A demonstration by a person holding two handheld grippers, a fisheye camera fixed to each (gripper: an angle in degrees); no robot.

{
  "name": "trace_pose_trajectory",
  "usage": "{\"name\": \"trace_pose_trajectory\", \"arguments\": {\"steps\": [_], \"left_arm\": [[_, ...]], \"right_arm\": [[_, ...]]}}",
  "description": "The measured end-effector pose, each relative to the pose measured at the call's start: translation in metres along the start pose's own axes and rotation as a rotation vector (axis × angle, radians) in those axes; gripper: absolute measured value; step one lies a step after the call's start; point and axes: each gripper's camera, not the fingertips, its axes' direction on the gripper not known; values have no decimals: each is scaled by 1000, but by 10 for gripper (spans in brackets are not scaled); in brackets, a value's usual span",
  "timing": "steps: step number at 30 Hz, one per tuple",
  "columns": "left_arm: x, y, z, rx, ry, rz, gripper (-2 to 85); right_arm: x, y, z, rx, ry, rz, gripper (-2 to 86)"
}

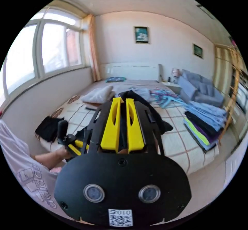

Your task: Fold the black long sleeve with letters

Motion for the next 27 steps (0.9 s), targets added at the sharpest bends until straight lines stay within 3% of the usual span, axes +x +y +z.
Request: {"name": "trace_pose_trajectory", "arguments": {"steps": [2,6,12,17,20,27], "left_arm": [[-39,25,-35,55,-2,-132,154],[-86,69,-81,106,-33,-295,159],[-130,100,-133,143,-131,-393,160],[-160,73,-156,55,-449,-429,163],[-193,64,-170,38,-589,-518,167],[-275,77,-194,113,-587,-748,164]], "right_arm": [[-8,0,45,-144,-147,-70,63],[45,57,50,-105,-350,61,71],[116,166,28,-212,-80,388,61],[101,243,60,-419,97,489,61],[87,272,85,-471,90,552,63],[80,262,92,-432,100,543,63]]}}
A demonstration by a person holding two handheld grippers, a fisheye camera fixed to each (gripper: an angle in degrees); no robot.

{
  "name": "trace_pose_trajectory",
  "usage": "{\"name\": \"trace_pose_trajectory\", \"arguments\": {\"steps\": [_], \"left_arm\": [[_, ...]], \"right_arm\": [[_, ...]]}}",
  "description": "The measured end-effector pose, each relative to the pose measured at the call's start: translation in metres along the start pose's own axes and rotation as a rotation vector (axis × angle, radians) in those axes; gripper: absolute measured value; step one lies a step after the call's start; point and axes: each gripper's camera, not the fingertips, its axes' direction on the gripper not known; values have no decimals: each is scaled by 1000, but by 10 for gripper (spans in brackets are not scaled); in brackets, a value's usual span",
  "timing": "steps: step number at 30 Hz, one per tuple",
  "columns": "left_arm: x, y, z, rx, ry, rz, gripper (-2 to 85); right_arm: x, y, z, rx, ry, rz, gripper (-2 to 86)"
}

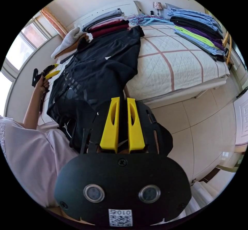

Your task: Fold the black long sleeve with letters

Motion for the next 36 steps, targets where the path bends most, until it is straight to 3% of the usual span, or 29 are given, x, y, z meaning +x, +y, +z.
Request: {"name": "trace_pose_trajectory", "arguments": {"steps": [6,11,21,24,28,32,36], "left_arm": [[-30,-34,41,-83,52,-65,153],[-51,-25,37,-22,43,-115,142],[-77,-14,33,-80,109,-109,105],[-73,-19,43,-95,139,-71,51],[-55,-29,35,-7,217,23,8],[-30,-47,13,64,261,204,0],[-49,-48,20,30,245,175,-1]], "right_arm": [[8,-19,-9,61,-35,33,62],[4,-27,-1,60,-44,52,63],[-25,-34,20,-151,-26,-118,127],[-37,-29,37,-217,6,-155,114],[-51,-22,22,-150,106,-154,41],[-66,-12,-15,-158,59,-221,29],[-75,-1,-13,-159,-14,-246,31]]}}
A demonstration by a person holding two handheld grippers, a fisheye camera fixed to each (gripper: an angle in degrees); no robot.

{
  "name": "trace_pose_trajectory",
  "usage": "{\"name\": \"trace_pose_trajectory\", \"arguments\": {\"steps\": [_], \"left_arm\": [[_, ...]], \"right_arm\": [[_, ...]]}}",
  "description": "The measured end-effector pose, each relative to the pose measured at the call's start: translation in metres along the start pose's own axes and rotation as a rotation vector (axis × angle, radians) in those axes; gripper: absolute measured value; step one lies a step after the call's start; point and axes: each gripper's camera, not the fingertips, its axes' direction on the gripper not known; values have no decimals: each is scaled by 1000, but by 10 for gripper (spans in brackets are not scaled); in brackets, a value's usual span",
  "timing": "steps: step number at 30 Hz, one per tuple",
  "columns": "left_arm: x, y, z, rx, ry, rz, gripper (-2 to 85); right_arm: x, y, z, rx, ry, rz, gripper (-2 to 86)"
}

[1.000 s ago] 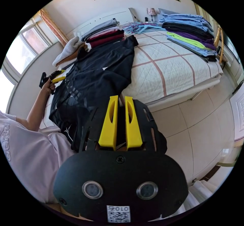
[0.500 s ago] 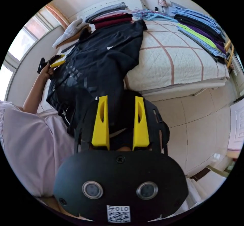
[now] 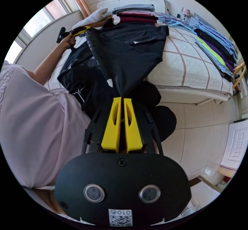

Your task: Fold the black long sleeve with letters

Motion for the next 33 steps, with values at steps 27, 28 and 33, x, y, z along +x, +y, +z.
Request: {"name": "trace_pose_trajectory", "arguments": {"steps": [27,28,33], "left_arm": [[-49,6,31,-88,-8,-130,9],[-36,1,27,-47,5,-41,6],[48,-15,0,170,20,505,2]], "right_arm": [[108,-127,42,77,110,-409,33],[111,-126,40,78,96,-403,33],[119,-121,22,107,84,-364,35]]}}
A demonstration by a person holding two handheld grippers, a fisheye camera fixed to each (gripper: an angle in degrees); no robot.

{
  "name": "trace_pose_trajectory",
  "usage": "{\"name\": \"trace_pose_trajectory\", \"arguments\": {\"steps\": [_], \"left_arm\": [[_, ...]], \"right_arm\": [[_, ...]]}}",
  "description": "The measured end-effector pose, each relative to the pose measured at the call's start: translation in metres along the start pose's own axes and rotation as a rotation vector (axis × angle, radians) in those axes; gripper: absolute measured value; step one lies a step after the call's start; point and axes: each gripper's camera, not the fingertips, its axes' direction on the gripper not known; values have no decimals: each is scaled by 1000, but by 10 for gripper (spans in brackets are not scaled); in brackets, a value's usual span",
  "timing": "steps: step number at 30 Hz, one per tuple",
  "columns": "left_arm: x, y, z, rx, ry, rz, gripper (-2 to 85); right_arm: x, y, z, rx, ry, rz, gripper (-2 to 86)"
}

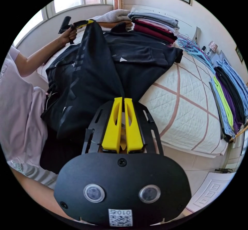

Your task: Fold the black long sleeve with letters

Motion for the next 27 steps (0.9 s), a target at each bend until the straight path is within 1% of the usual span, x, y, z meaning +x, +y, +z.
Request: {"name": "trace_pose_trajectory", "arguments": {"steps": [1,2,4,5,6,7,8,9,11,15,18,19,20,21,23,24,25,26,27], "left_arm": [[-3,-4,0,15,-17,-17,2],[-23,-1,10,-52,-54,-137,2],[-60,19,31,-157,-47,-303,4],[-88,44,50,-283,-38,-475,6],[-102,59,61,-372,-31,-574,8],[-120,86,79,-498,28,-698,12],[-128,99,72,-389,84,-757,18],[-130,102,66,-349,86,-775,23],[-127,98,52,-320,-7,-749,46],[-127,89,58,-368,14,-718,79],[-118,76,47,-352,-172,-663,94],[-109,66,45,-341,-247,-603,99],[-97,54,52,-344,-272,-500,103],[-91,47,60,-359,-270,-442,106],[-71,21,102,-479,-278,-250,118],[-67,16,113,-501,-275,-212,122],[-65,9,135,-553,-281,-199,127],[-71,6,157,-625,-270,-244,130],[-75,5,167,-656,-246,-270,131]], "right_arm": [[0,0,-1,5,1,4,35],[0,1,-3,12,2,13,35],[0,2,-1,10,1,25,35],[1,1,1,1,-5,33,35],[0,0,5,-12,-5,44,36],[0,-1,6,-21,-1,49,36],[-1,-2,9,-37,9,55,36],[-3,-4,11,-50,13,57,36],[-4,-7,12,-61,18,52,35],[-4,-11,10,-68,12,67,29],[-6,-9,0,-20,25,106,24],[-7,-8,-2,-7,25,116,23],[-8,-5,-7,18,29,136,22],[-11,-2,-9,32,41,152,21],[-15,2,-9,33,53,162,20],[-18,4,-8,32,59,170,20],[-19,4,-7,32,60,173,19],[-20,6,-5,31,60,182,19],[-22,6,-4,32,60,192,20]]}}
